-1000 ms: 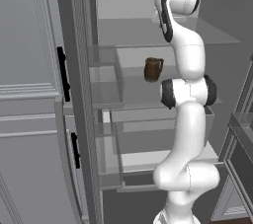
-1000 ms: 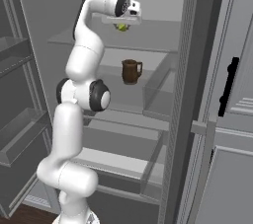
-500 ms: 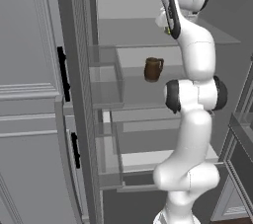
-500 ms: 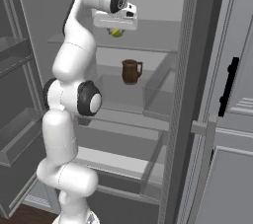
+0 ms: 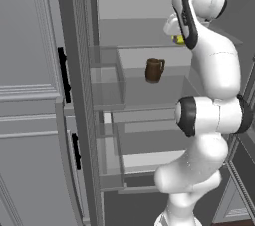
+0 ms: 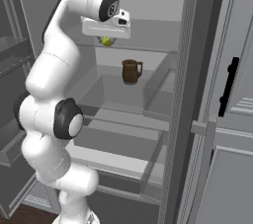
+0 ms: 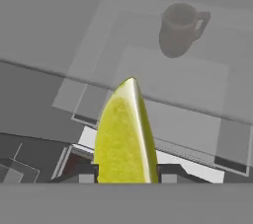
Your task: Grab a lemon wedge from the fridge and one ice cube from the ice bowl, and put them in the glass of lemonade.
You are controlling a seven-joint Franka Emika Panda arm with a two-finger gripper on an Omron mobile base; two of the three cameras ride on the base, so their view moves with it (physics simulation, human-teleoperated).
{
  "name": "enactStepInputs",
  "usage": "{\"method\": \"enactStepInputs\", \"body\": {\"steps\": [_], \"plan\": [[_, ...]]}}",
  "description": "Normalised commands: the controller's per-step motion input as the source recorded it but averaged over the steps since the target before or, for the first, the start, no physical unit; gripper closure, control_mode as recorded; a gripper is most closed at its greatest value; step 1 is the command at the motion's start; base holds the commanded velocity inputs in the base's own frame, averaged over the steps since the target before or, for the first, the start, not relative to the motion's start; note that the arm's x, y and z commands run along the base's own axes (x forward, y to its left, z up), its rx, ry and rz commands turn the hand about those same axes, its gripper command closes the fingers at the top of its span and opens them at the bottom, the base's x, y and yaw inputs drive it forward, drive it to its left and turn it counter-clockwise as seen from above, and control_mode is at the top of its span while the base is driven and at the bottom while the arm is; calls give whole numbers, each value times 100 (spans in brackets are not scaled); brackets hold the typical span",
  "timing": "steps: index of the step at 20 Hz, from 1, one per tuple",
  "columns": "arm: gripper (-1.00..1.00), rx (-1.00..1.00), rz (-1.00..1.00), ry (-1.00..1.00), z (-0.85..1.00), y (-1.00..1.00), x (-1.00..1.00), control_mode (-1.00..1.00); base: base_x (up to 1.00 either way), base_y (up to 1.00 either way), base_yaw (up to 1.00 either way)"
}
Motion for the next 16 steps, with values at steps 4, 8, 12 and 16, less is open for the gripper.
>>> {"method": "enactStepInputs", "body": {"steps": [4, 8, 12, 16], "plan": [[100, -3, 0, -9, -16, 23, -100, -100, 0, 0, 0], [100, -5, 0, -3, -19, 29, -100, -100, 0, 0, 0], [100, -13, -1, 0, -41, 12, -85, -100, 0, 0, 0], [100, -11, -8, 0, -69, 0, -91, -100, 0, 0, 0]]}}
